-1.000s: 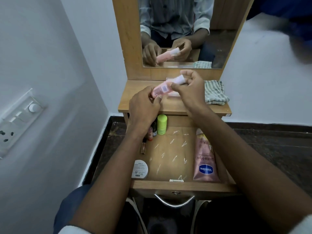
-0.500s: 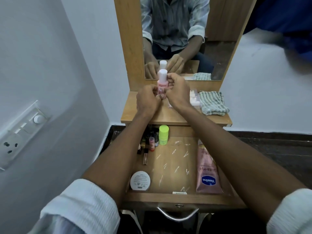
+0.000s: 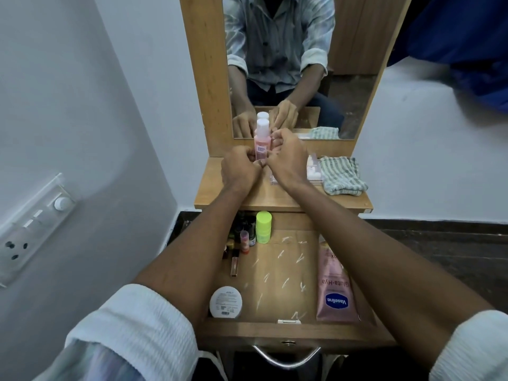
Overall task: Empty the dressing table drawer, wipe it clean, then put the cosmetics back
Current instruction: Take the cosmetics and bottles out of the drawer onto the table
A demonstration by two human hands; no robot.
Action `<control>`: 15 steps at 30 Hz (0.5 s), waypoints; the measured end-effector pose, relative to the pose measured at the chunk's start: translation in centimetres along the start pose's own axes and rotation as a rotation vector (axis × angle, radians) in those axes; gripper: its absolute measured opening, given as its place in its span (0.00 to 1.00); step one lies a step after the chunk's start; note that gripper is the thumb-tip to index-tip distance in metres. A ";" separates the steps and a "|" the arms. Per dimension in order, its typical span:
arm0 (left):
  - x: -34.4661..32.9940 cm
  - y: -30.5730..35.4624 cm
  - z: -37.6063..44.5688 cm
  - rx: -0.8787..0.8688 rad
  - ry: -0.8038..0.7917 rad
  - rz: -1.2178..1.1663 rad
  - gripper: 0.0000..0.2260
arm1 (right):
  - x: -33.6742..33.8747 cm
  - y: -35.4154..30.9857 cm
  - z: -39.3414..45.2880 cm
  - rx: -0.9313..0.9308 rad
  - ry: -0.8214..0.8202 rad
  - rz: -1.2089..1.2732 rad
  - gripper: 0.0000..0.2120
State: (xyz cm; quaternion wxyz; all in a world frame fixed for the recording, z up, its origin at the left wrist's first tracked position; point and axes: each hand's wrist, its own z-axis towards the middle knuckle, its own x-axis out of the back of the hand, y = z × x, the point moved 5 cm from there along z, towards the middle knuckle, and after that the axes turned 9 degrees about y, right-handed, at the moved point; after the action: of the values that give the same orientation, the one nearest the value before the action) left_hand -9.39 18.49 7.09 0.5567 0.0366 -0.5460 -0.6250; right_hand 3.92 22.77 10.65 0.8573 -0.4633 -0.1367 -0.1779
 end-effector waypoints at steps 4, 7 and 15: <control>1.5 -0.1 -1.2 0.078 0.030 -0.074 0.14 | 2.2 -0.1 -1.2 0.072 0.075 -0.075 0.09; 3.1 0.9 -4.1 0.056 0.095 -0.145 0.06 | 4.3 -0.3 -3.3 0.111 0.044 -0.106 0.06; 2.9 4.3 -13.7 -0.067 -0.521 -0.006 0.04 | 10.4 3.1 -10.1 -0.022 -0.490 -0.467 0.09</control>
State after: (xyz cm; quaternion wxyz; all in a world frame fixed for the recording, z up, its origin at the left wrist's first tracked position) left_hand 1.32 8.50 6.32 0.3963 -0.1423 -0.6497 -0.6329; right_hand 15.30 14.00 7.05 0.7300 -0.4579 -0.4389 -0.2544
